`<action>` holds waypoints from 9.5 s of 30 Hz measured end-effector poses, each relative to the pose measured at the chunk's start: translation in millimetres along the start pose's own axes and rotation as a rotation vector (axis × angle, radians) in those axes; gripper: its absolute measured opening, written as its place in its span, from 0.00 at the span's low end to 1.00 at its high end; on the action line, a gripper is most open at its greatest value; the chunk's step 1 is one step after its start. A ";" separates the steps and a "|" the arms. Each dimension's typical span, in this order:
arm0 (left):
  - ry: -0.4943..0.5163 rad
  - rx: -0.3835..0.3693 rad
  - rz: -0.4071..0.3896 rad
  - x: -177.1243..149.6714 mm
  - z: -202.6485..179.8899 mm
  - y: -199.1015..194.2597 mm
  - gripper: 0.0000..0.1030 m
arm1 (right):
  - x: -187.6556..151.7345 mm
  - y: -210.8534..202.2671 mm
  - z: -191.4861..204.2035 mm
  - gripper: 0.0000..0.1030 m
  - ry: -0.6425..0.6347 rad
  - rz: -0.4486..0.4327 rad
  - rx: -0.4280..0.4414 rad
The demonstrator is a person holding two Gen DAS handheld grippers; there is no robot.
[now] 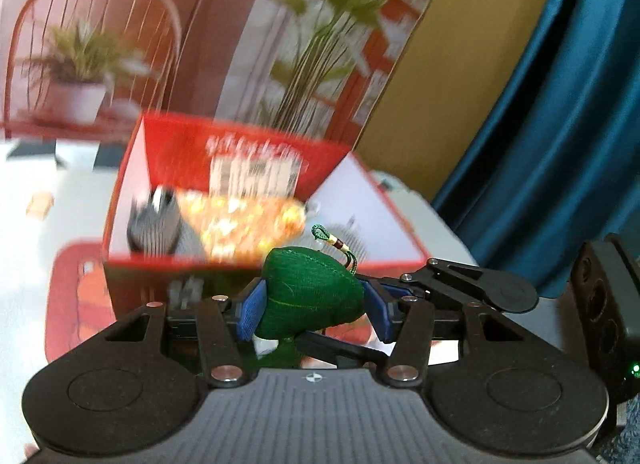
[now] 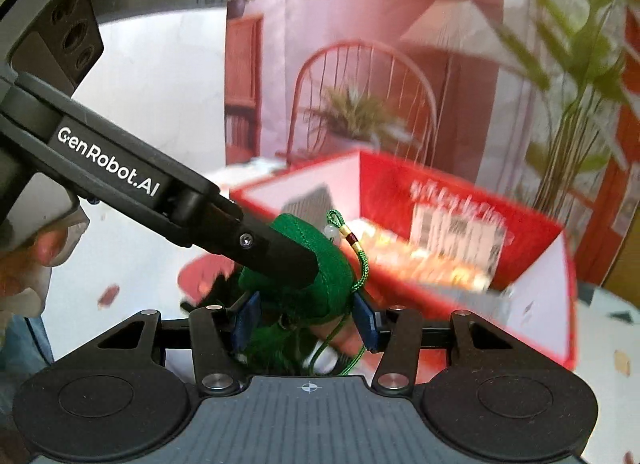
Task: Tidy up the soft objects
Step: 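Lift the green pouch with both grippers and carry it over the box, then lower the green pouch into the box and open both grippers, then move both grippers down to the white cloth before the box, then close both grippers on the white cloth, then lift the white cloth with both grippers and carry it over the box, then lower the white cloth into the box and open both grippers, then move both grippers back down to the black eye mask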
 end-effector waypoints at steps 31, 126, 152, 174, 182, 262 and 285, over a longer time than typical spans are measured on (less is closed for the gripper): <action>0.002 0.050 -0.051 131.9 55.7 78.8 0.63 | 145.1 97.2 -83.2 0.47 -0.109 -0.013 -0.036; -0.098 0.475 0.029 -114.9 97.7 -37.1 0.81 | -132.7 -23.8 -66.6 0.71 0.388 0.018 -0.244; -0.012 0.429 0.043 -120.9 87.2 -32.7 0.26 | -152.9 -18.2 -78.9 0.63 0.549 0.020 -0.200; -0.053 0.412 0.000 -113.8 90.9 -45.0 0.13 | -141.5 -34.6 -81.9 0.14 0.530 -0.024 -0.248; -0.055 0.396 -0.077 -90.7 81.3 -68.3 0.13 | -109.7 -65.2 -74.6 0.13 0.451 -0.132 -0.247; 0.091 0.302 -0.020 -48.0 67.1 -33.2 1.00 | -31.7 -59.6 -79.4 1.00 0.324 -0.254 -0.316; -0.040 0.314 0.171 -131.4 91.2 -14.5 1.00 | -157.9 -26.7 -28.8 1.00 0.462 0.170 -0.214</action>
Point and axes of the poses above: each gripper's, at about its wrist camera, not at the fingertips, and y roughly the way its jaws point, z to its left, x to its top, the point moved 7 cm from there along y, roughly the way its jaws point, and after that the axes turned 1 degree about x, right-handed, at the moved point
